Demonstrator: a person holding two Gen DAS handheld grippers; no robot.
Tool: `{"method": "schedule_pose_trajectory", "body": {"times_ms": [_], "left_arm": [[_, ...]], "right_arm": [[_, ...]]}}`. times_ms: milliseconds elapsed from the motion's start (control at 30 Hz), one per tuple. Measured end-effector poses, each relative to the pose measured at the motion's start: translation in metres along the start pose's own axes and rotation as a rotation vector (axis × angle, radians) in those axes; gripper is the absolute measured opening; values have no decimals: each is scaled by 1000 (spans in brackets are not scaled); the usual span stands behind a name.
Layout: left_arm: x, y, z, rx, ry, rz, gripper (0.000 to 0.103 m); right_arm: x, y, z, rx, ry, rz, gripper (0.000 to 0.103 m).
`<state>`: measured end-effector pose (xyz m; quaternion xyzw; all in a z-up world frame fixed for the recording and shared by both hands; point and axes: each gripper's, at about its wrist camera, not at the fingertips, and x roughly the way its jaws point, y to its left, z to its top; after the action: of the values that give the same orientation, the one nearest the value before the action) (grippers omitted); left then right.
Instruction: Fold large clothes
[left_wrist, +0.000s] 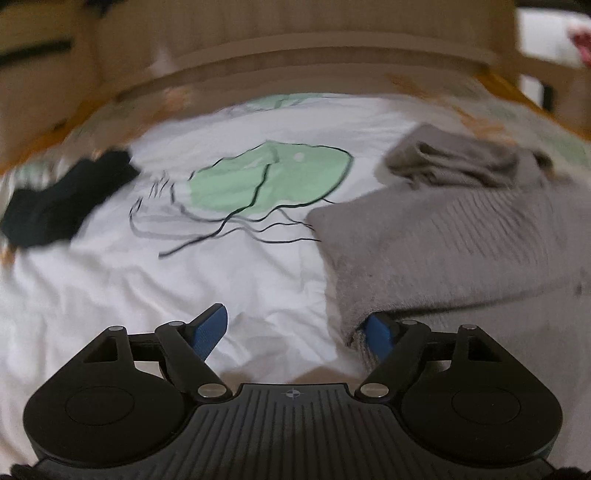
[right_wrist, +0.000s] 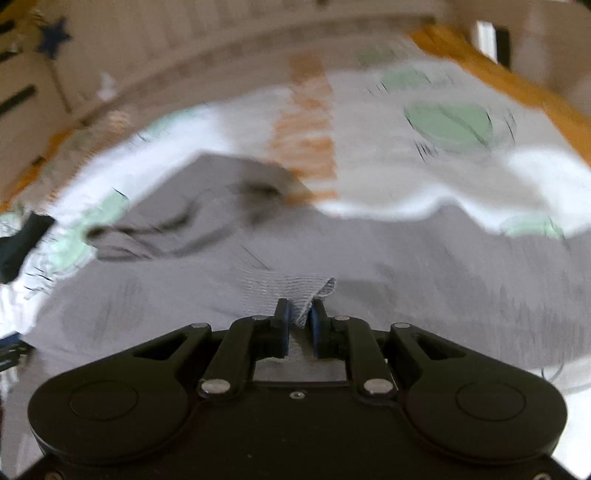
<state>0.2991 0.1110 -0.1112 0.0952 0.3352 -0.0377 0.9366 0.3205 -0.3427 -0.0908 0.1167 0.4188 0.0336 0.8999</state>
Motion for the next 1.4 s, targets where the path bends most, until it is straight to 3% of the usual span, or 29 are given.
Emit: {"method": "schedule_pose_trajectory", "body": {"times_ms": [100,200,233,300,400,500,600,733,833,900,967,1100,1167,1267,1400], "left_arm": [[-6,-4,-1,124,-8,-14,78],[-13,-3,-7,234,5,8,78],[-15,0,-9,251,28,38,78],[-24,11,-9,212,39,59,78],[-46,23,4,79,-3,32,78],[-59,12,26,4,-65,-46,78],[-51,-11,42,-28,-66,-139,78],[-22,-42,49,-50,-20,-188,78],[3,-56,42,-65,48,-198,78],[19,-60,32,-56,83,-186,81],[24,-57,23,-73,57,-189,85],[19,-57,33,-81,104,-198,84],[8,-57,43,-99,116,-189,84],[-15,-65,60,-130,72,-218,84],[-41,-107,85,-58,6,-256,84]], "right_arm": [[4,-10,-5,33,0,11,21],[1,-13,-4,48,-14,11,37],[-1,-12,-3,42,-24,2,48],[-7,-11,-2,34,-50,7,54],[-22,-5,-1,15,-109,-16,56],[-34,8,-2,-43,-165,-5,56],[-33,25,-6,-98,-171,59,56],[-11,43,-14,-157,-117,72,56],[16,42,-23,-156,-27,73,58],[15,41,-29,-159,-61,84,58],[13,39,-30,-140,-66,97,58],[1,30,-27,-92,-76,135,58],[-12,23,-25,-41,-98,168,64],[-38,3,-22,17,-134,209,71],[-69,-35,-15,77,-160,169,72]]}}
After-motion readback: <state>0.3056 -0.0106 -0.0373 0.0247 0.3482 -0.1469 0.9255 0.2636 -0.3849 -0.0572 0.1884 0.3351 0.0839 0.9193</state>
